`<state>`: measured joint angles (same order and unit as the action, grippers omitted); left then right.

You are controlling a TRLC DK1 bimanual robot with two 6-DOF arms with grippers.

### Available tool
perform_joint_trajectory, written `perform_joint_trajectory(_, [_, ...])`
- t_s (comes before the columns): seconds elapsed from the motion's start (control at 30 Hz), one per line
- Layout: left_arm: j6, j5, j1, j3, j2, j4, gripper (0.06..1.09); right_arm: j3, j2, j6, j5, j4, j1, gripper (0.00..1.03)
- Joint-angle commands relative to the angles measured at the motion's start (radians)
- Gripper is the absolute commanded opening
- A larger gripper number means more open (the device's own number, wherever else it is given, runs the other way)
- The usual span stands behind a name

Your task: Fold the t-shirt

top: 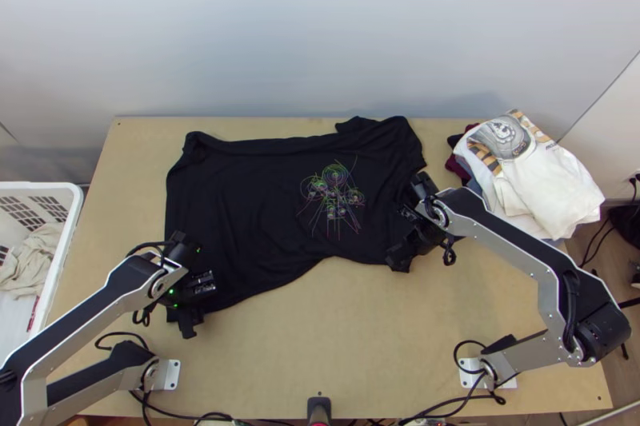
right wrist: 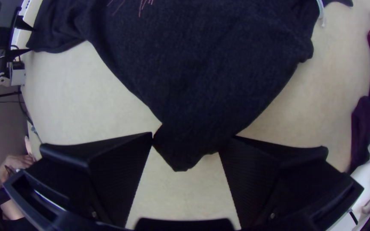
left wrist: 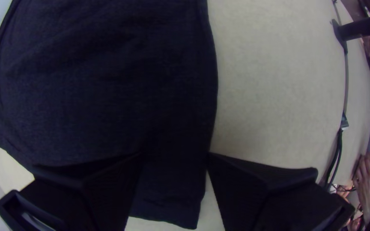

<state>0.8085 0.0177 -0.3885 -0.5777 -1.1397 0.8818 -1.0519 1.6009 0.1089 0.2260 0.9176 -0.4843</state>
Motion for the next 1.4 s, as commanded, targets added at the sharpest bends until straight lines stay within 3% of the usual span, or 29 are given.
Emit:
perform_joint_trajectory(0.0, [0.011,0.041,0.017,-0.031,-0.014,0.049,0.59,0.004,-0.001,0.0,0.001,0.0,-0.004,0.69])
perform_joint_trajectory(0.1, [0.026,0.07,0.037,-0.048,-0.015,0.078,0.41,0.003,-0.001,0.0,0.001,0.0,-0.005,0.66])
perform_joint_trajectory(0.2, [0.041,0.087,0.066,-0.053,-0.014,0.088,0.24,0.001,-0.004,0.0,0.001,-0.006,-0.005,0.46])
perform_joint_trajectory(0.27, [0.057,0.093,0.083,-0.056,-0.014,0.098,0.13,0.001,-0.004,0.0,0.001,-0.022,-0.008,0.24])
perform_joint_trajectory(0.37, [0.058,0.099,0.102,-0.074,-0.012,0.125,0.1,-0.007,-0.006,0.0,0.001,-0.036,-0.01,0.03])
perform_joint_trajectory(0.53, [0.063,0.142,0.155,-0.134,-0.014,0.187,0.1,-0.013,-0.019,0.003,0.003,-0.008,-0.008,0.03])
perform_joint_trajectory(0.63, [0.061,0.212,0.232,-0.246,-0.014,0.278,0.1,-0.054,-0.079,0.0,0.004,0.058,0.001,0.03])
perform_joint_trajectory(0.87, [0.09,0.315,0.392,-0.522,0.009,0.525,0.1,-0.272,-0.239,0.0,0.156,0.297,0.006,0.03])
perform_joint_trajectory(1.03, [0.092,0.315,0.52,-0.697,0.043,0.536,0.1,-0.51,-0.297,0.015,0.234,0.461,-0.016,0.03])
perform_joint_trajectory(1.23, [0.038,0.441,0.728,-0.913,0.009,0.517,0.1,-0.683,-0.366,-0.02,0.243,0.468,-0.053,0.03])
perform_joint_trajectory(1.37, [-0.046,0.45,0.752,-1.11,0.005,0.526,0.1,-0.757,-0.398,-0.028,0.245,0.469,-0.05,0.03])
